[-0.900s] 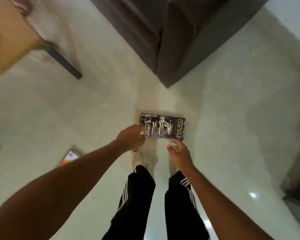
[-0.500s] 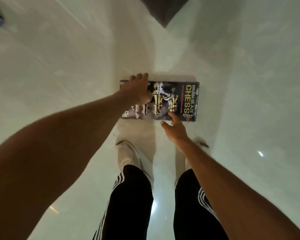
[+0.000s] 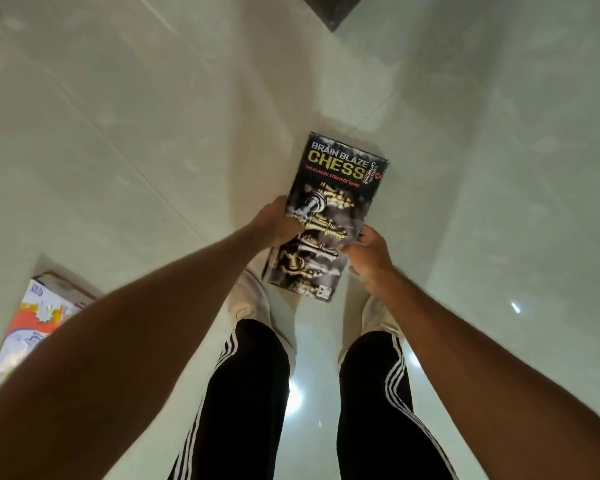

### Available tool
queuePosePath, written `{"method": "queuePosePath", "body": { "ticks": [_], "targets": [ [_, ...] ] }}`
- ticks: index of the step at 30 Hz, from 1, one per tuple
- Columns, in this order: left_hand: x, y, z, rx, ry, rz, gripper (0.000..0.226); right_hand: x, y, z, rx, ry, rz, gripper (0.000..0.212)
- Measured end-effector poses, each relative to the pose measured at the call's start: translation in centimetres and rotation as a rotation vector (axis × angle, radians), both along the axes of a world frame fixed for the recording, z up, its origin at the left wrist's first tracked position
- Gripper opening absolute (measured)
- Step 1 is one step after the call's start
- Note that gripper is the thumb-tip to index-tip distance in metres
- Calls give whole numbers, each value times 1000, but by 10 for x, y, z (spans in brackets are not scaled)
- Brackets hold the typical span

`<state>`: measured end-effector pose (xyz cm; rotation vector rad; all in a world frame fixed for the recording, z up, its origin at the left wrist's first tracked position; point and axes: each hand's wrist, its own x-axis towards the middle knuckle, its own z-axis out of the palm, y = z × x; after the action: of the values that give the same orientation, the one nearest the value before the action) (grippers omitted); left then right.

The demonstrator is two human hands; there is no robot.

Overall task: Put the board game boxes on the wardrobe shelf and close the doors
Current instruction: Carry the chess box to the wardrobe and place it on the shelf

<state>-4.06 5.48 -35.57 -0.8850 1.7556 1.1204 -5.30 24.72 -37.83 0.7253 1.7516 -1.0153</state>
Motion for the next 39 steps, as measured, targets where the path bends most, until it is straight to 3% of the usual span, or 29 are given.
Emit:
{"method": "queuePosePath", "body": {
  "ticks": [2, 5, 11, 22, 27, 32, 39],
  "targets": [
    [15, 9, 0, 17, 15, 133, 52, 1, 3, 0, -15, -16, 33, 52],
    [33, 15, 12, 37, 45, 294, 53, 0, 9, 14, -42, 34, 94, 62],
    [69, 15, 138, 107, 152, 557, 47, 7, 1, 107, -113, 131, 260, 66],
    [214, 3, 509, 18, 316, 1095, 54, 53, -58, 461, -332, 160, 776, 72],
    [305, 13, 621, -40, 398, 1291, 53, 104, -93, 593, -402, 187, 1003, 69],
    [414, 10, 683, -78, 488, 1473, 60, 190, -143, 684, -489, 243, 1216, 66],
    [561, -20, 715, -128, 586, 1719, 59, 332, -218, 726, -638, 261, 1415, 68]
  ]
}}
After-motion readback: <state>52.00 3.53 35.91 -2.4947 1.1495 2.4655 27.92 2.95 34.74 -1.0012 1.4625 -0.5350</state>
